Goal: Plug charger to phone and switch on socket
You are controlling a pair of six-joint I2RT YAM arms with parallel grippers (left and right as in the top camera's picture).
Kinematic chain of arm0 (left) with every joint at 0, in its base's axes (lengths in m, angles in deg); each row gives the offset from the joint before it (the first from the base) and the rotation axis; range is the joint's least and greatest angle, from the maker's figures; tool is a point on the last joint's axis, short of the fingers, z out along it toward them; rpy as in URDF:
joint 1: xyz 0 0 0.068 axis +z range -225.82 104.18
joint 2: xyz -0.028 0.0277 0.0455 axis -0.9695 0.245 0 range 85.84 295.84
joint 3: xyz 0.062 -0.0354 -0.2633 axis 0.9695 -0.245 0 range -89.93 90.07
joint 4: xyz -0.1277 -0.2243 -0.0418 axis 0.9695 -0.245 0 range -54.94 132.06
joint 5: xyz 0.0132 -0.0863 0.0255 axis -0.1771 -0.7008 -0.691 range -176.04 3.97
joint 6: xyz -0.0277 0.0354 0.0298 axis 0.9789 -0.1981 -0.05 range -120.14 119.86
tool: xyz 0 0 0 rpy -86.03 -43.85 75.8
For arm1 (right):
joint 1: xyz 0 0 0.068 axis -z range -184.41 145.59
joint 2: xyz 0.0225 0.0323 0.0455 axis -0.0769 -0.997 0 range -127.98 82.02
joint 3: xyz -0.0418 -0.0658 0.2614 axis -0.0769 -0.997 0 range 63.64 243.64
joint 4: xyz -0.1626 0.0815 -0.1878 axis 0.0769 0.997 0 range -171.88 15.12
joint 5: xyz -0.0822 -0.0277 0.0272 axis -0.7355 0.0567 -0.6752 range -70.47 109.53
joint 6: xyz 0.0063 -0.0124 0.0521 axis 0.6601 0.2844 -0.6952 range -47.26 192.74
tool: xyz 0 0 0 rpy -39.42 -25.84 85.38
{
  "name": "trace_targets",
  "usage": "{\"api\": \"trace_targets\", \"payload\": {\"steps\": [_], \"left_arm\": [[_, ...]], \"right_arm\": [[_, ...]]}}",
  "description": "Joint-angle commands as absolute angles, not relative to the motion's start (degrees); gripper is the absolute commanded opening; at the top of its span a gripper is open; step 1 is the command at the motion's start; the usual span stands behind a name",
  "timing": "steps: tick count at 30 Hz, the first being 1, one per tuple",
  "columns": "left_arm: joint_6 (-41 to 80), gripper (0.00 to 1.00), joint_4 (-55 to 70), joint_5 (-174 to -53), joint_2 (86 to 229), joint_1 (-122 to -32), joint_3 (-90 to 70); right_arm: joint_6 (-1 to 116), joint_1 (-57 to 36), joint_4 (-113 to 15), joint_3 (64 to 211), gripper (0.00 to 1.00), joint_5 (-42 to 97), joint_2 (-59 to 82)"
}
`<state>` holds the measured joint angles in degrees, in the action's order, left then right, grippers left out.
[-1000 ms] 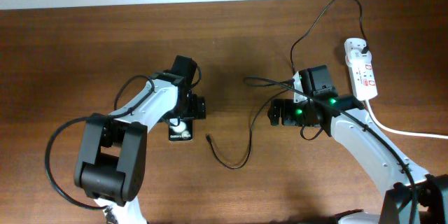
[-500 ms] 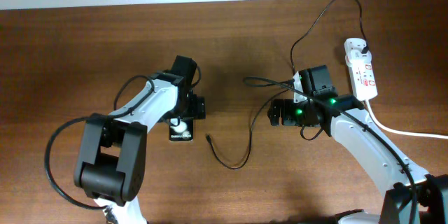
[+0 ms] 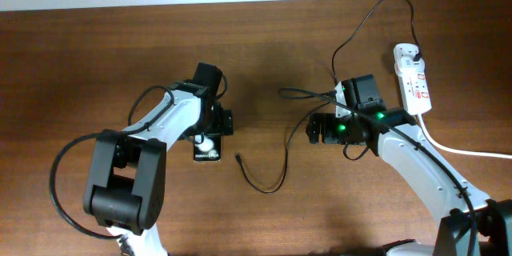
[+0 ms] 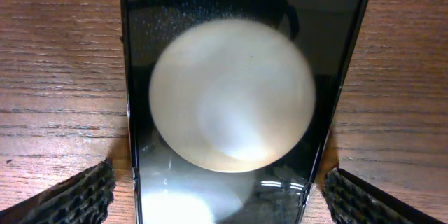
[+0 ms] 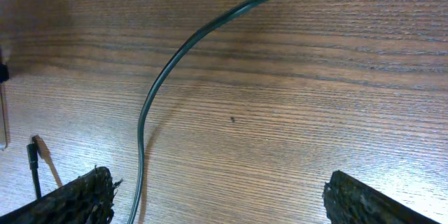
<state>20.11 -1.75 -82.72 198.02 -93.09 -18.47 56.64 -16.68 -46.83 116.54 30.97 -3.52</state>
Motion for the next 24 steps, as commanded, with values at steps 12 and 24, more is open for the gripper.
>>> {"api": "trace_targets", "payload": {"steps": [12, 24], "left_arm": [[20.4, 0.78, -2.2, -81.7, 199.4, -92.7, -19.8], [14.4, 0.63, -6.8, -94.7, 198.7, -88.8, -13.6]], "right_arm": [[56.6, -17.2, -47.0, 116.0, 0.99, 30.9, -3.6], [56.5, -17.2, -48.8, 116.2, 0.99, 53.8, -3.6]]}}
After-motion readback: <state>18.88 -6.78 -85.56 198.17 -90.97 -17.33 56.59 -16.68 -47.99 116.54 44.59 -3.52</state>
